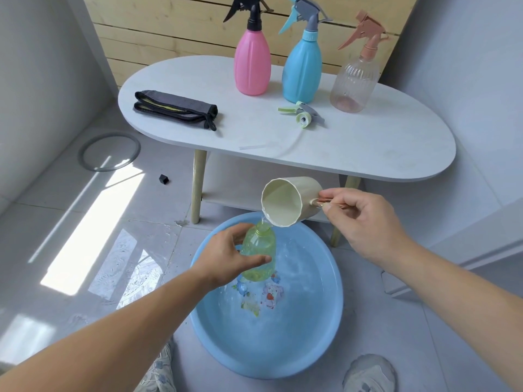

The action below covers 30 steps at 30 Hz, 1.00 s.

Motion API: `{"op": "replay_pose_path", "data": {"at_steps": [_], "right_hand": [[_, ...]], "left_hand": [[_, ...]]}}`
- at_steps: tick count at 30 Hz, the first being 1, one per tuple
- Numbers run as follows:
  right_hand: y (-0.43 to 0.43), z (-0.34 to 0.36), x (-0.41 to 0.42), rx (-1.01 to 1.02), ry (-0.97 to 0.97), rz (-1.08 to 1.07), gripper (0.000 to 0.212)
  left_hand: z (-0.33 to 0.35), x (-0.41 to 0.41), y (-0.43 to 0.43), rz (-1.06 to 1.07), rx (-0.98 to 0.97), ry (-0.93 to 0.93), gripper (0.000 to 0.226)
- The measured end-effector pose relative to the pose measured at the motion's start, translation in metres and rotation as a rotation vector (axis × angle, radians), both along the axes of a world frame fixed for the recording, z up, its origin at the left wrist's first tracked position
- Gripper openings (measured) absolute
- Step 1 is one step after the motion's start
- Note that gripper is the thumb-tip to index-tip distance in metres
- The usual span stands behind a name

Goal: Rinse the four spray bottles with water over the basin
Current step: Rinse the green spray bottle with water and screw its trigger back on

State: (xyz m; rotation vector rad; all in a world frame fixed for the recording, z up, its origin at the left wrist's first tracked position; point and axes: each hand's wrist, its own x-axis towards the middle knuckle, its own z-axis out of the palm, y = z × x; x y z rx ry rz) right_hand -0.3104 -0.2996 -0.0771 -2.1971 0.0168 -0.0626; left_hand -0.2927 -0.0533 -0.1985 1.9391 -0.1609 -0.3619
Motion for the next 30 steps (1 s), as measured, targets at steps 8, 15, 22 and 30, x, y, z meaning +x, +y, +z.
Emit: {"op": "replay_pose_path", "data": {"at_steps": [8, 15, 22, 30], "right_hand": [[0.001, -0.004, 0.001, -0.020, -0.006, 0.008, 0.022], [-0.002, -0.012, 0.006, 0.128, 0.123, -0.075, 0.022], [-0.020, -0.081, 0.025, 0.458, 0.408, -0.261, 0.026], [-0.023, -0.166, 0.025, 0.081, 0.658, -0.211, 0.027]], "left_hand": [[-0.002, 0.000, 0.000, 0.000, 0.008, -0.020, 0.050], [-0.004, 0.001, 0.001, 0.014, 0.008, -0.019, 0.050], [-0.009, 0.001, 0.004, 0.018, 0.036, -0.009, 0.048], [-0.020, 0.003, 0.003, 0.020, 0.060, -0.001, 0.054]]}}
